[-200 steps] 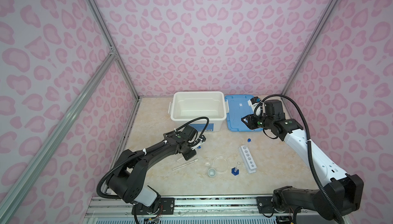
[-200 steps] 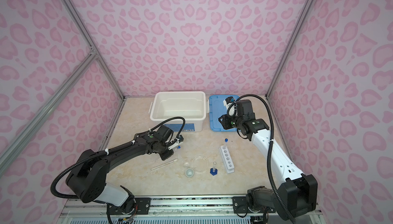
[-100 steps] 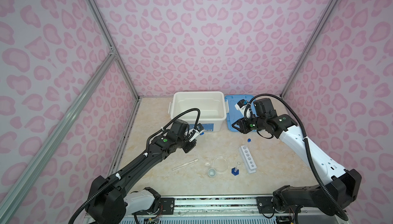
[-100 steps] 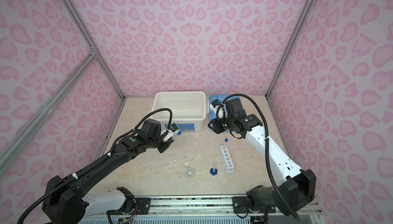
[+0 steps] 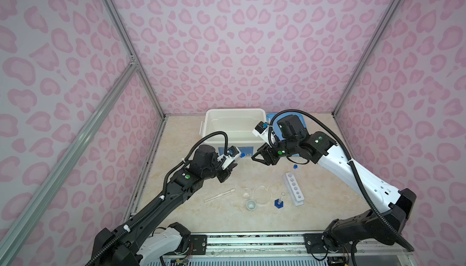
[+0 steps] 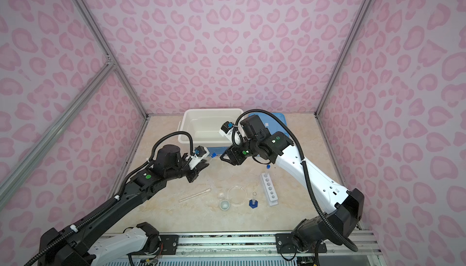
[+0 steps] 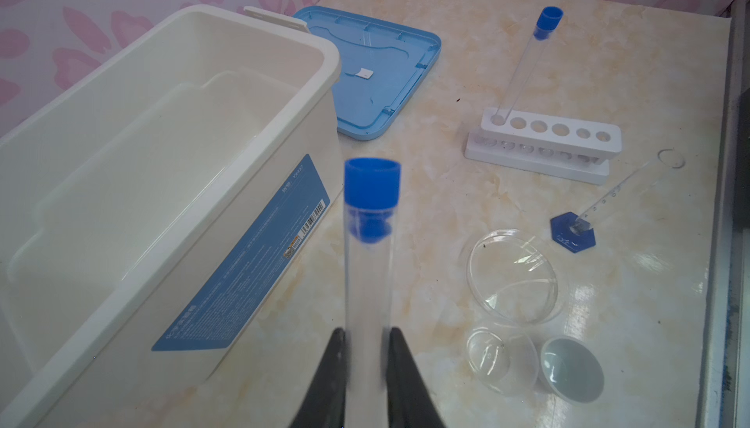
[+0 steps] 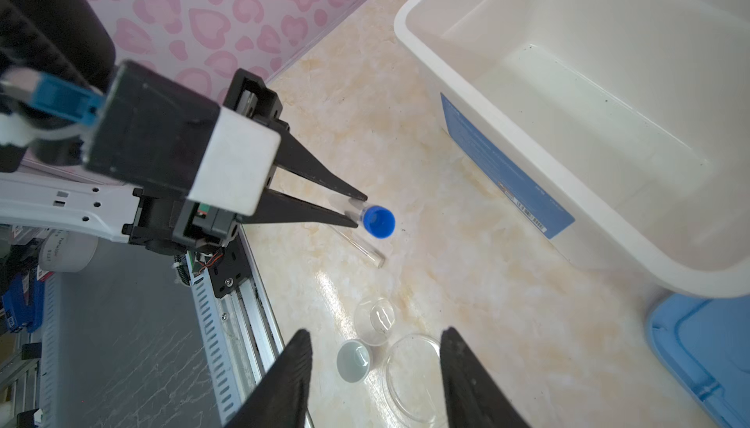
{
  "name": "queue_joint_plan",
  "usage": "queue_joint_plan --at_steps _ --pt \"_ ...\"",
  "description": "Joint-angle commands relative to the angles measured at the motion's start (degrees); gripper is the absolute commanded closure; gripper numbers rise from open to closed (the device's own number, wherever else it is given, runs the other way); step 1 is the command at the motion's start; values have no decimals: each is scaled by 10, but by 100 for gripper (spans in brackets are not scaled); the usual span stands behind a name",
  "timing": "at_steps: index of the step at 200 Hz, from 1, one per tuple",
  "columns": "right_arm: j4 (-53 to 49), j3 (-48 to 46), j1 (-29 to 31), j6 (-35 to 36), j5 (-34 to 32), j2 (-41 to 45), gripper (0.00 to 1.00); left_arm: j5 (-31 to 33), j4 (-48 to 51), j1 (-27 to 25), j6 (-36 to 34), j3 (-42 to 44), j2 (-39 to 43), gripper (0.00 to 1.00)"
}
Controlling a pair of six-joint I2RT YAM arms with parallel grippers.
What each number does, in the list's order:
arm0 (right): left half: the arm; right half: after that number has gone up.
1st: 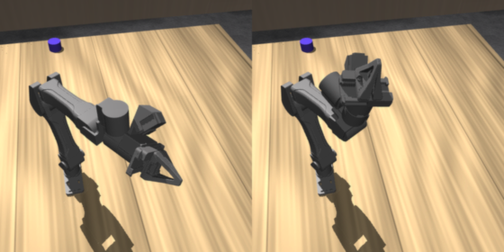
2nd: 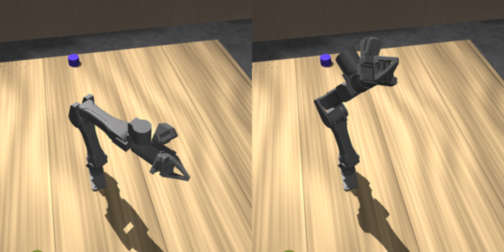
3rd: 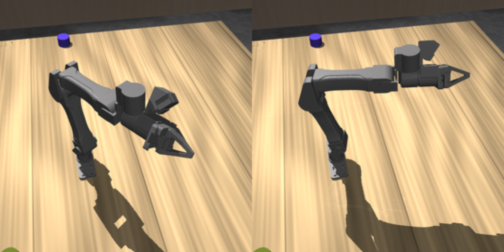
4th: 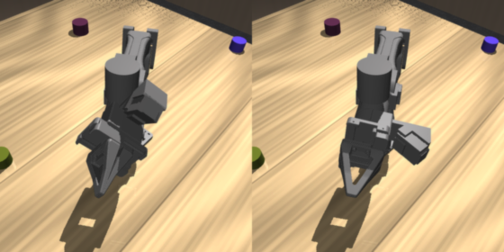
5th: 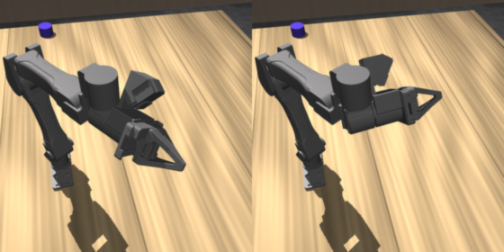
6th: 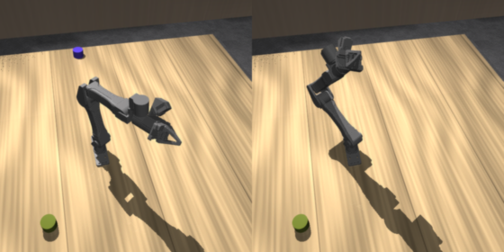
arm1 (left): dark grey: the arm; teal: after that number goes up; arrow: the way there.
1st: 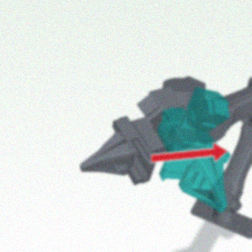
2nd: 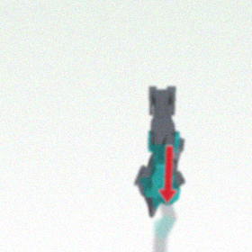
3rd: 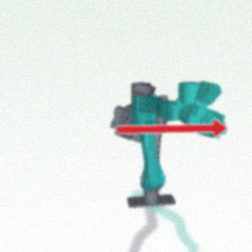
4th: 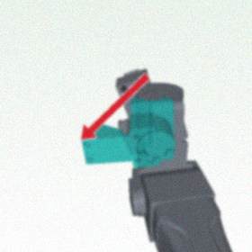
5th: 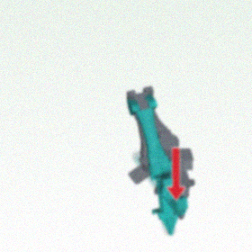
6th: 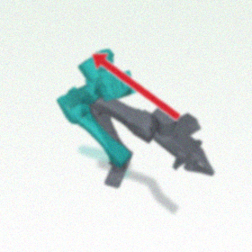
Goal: Organize the chemistry lab equipment
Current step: 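Lift the tube with the left gripper while the right gripper reaches toward it, then close the right gripper on the tube's capped end beside the left gripper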
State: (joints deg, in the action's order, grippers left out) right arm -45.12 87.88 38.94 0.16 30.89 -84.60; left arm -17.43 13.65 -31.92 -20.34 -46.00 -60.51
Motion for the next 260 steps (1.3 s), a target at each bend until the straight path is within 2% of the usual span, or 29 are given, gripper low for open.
queue_joint_plan --at_steps 1,116,151,260 --pt "-9 24 8 -5 -12 -24 48 -31 -39 1 12 5 14 81" --pt "-27 74 41 4 -8 -90 50 -35 -50 1 15 17 37 81" --pt "-26 83 47 5 -6 -101 58 -30 -51 1 13 21 38 81" --pt "-21 92 55 5 2 -120 69 -32 -54 1 12 24 42 81"
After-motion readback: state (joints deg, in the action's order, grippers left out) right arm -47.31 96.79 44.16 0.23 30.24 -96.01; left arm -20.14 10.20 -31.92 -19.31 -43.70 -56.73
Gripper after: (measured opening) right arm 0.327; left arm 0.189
